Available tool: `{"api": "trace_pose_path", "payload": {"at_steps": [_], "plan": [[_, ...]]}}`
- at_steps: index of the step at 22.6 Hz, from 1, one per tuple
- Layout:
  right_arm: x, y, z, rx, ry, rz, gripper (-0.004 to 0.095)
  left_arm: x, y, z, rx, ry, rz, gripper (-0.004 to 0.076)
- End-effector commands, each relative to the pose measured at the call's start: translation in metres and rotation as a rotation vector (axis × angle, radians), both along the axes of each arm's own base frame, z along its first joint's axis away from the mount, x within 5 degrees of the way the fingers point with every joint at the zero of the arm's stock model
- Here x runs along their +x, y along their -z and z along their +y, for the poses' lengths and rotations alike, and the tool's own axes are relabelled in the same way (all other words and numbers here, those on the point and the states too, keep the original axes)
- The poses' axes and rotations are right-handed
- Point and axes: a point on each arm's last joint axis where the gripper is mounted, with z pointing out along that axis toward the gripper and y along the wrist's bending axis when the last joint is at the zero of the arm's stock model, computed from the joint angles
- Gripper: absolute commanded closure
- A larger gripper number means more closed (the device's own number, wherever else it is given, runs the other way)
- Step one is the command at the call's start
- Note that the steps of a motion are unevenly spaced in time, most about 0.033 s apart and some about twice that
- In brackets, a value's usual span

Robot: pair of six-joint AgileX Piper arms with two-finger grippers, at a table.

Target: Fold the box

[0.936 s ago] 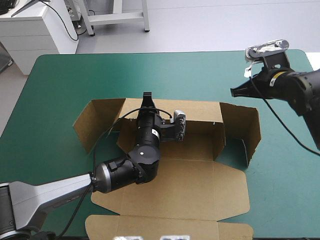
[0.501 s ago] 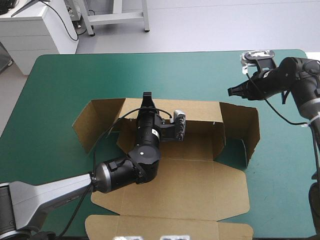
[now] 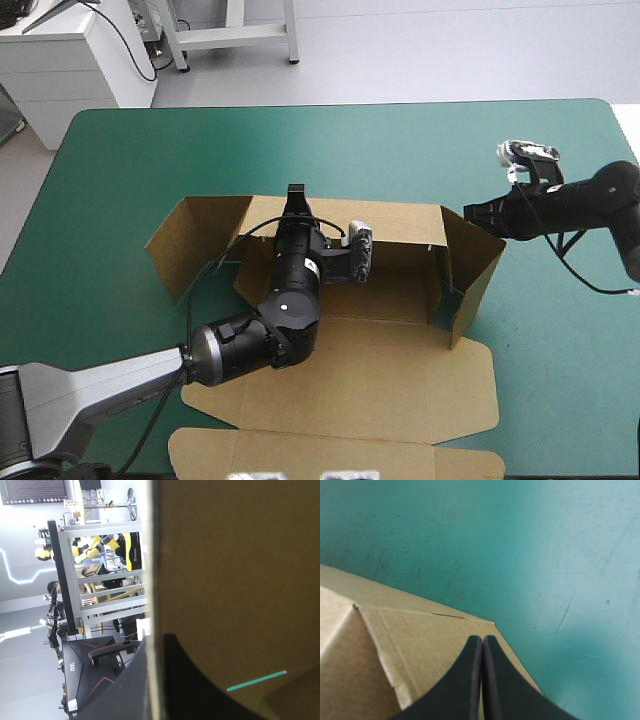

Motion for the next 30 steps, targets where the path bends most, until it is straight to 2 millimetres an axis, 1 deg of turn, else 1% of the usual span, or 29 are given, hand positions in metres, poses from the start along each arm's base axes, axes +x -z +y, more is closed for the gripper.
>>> {"api": "trace_pose_path", "payload": {"at_steps": [1,4,5,8,10,11,12,13,14,15,17,21,22,23,25,26,28,30], "plan": [[-0.019,-0.022,-0.004,0.092,0.003,-0.108,0.0929,-0.003,-0.023,0.003,-0.023,0.027,-0.088,0.0731],[-0.032,-0.016,-0.001,0.087,-0.026,-0.128,0.0929,-0.003,-0.023,0.003,-0.023,0.027,-0.088,0.0731],[-0.04,-0.012,0.001,0.096,-0.029,-0.156,0.0929,-0.003,-0.023,0.003,-0.025,0.026,-0.084,0.0731],[-0.052,-0.005,0.002,0.081,-0.018,-0.206,0.0929,-0.003,-0.023,0.003,-0.025,0.026,-0.084,0.0731],[-0.069,0.004,0.002,0.046,0.001,-0.278,0.0929,-0.003,-0.023,0.003,-0.025,0.026,-0.084,0.0731],[-0.081,0.011,0.003,0.02,0.003,-0.309,0.0929,-0.003,-0.023,0.003,-0.025,0.026,-0.084,0.0731],[-0.088,0.012,0.003,0.012,0.001,-0.328,0.0929,-0.003,-0.023,0.003,-0.025,0.026,-0.084,0.0731],[-0.102,0.018,0.005,-0.022,-0.017,-0.361,0.0929,-0.003,-0.023,0.003,-0.025,0.026,-0.084,0.0731],[-0.107,0.02,0.005,-0.036,-0.027,-0.374,0.0929,-0.003,-0.023,0.003,-0.025,0.026,-0.084,0.0731],[-0.118,0.025,0.006,-0.074,-0.054,-0.409,0.0929,-0.003,-0.023,0.003,-0.025,0.026,-0.084,0.0731],[-0.125,0.03,0.006,-0.116,-0.071,-0.44,0.0927,-0.003,-0.023,0.003,-0.029,0.024,-0.084,0.0731],[-0.128,0.035,0.009,-0.129,-0.139,-0.447,0.0892,-0.003,-0.023,0.003,-0.032,0.023,-0.079,0.0731],[-0.128,0.037,0.01,-0.126,-0.162,-0.445,0.0864,-0.003,-0.023,0.003,-0.034,0.022,-0.078,0.0731],[-0.128,0.038,0.012,-0.126,-0.194,-0.451,0.0816,-0.003,-0.023,0.003,-0.034,0.022,-0.078,0.0731],[-0.125,0.04,0.012,-0.134,-0.214,-0.46,0.0639,-0.003,-0.023,0.002,-0.036,0.026,-0.077,0.0731],[-0.123,0.04,0.011,-0.137,-0.211,-0.47,0.0524,-0.003,-0.023,0.002,-0.036,0.026,-0.077,0.0731],[-0.121,0.04,0.012,-0.131,-0.212,-0.476,0.0395,-0.003,-0.022,0.002,-0.036,0.028,-0.076,0.0731],[-0.121,0.04,0.012,-0.12,-0.214,-0.477,0.033,-0.003,-0.022,0.002,-0.037,0.029,-0.076,0.0731]]}}
